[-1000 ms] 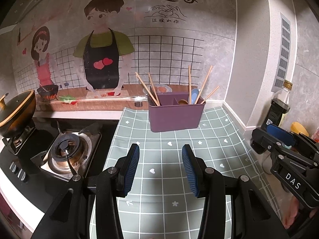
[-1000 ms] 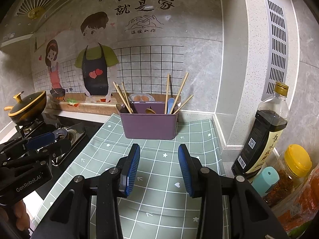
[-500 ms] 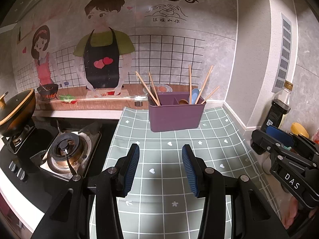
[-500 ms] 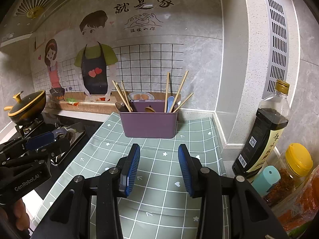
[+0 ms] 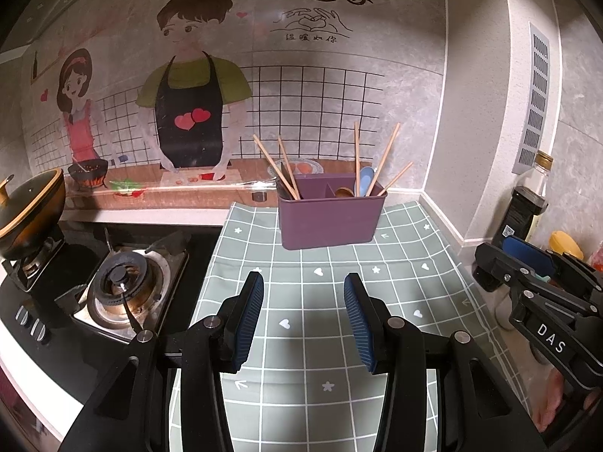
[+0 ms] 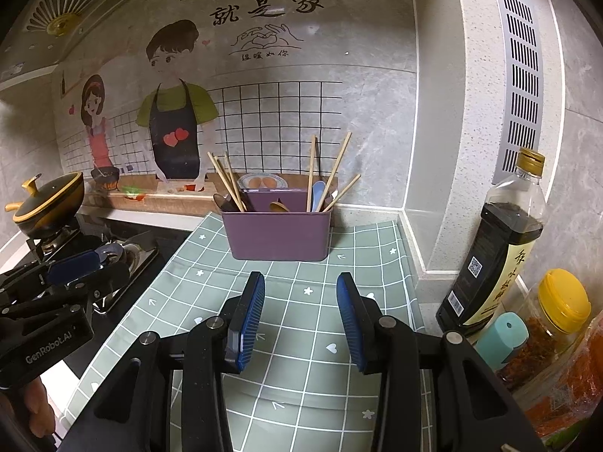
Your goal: Organize utensils
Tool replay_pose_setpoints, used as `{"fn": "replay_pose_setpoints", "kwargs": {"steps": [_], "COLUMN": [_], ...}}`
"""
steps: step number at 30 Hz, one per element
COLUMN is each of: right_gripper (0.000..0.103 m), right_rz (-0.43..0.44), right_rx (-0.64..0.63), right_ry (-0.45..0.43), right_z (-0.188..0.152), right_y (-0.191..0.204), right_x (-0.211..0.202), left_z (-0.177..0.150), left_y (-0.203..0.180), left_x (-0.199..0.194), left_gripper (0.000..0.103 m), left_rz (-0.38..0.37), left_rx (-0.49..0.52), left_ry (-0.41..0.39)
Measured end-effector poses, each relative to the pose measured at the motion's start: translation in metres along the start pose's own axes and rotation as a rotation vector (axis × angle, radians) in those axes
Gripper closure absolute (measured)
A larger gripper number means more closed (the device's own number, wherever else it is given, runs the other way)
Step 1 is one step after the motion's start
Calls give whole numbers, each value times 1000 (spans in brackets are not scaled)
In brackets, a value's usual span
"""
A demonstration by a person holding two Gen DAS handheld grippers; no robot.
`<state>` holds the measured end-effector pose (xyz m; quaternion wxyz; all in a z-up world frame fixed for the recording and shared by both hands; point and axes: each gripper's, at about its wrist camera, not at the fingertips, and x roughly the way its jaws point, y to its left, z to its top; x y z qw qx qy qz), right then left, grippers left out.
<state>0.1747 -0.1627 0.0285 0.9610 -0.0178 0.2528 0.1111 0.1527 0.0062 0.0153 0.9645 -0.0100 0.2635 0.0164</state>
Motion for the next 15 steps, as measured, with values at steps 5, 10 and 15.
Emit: {"fn": "replay_pose_setpoints", "kwargs": {"steps": [5, 10, 15], "right_gripper": [65, 65, 65], "right_rz": [-3, -8, -8], "right_rx": [4, 10, 16], "right_ry": [1, -1, 3], "right_z": [1, 1, 0], "right_y": [-1, -2, -3], "right_x": [1, 0, 0], "left_z": [-1, -2, -3], "left_y": [-2, -3, -3], "left_x": [0, 2, 1], "left_gripper": [57, 57, 57], "left_rz": [-1, 4, 8], "left_rx": [6, 9, 9], "left_ry": [2, 9, 7]}}
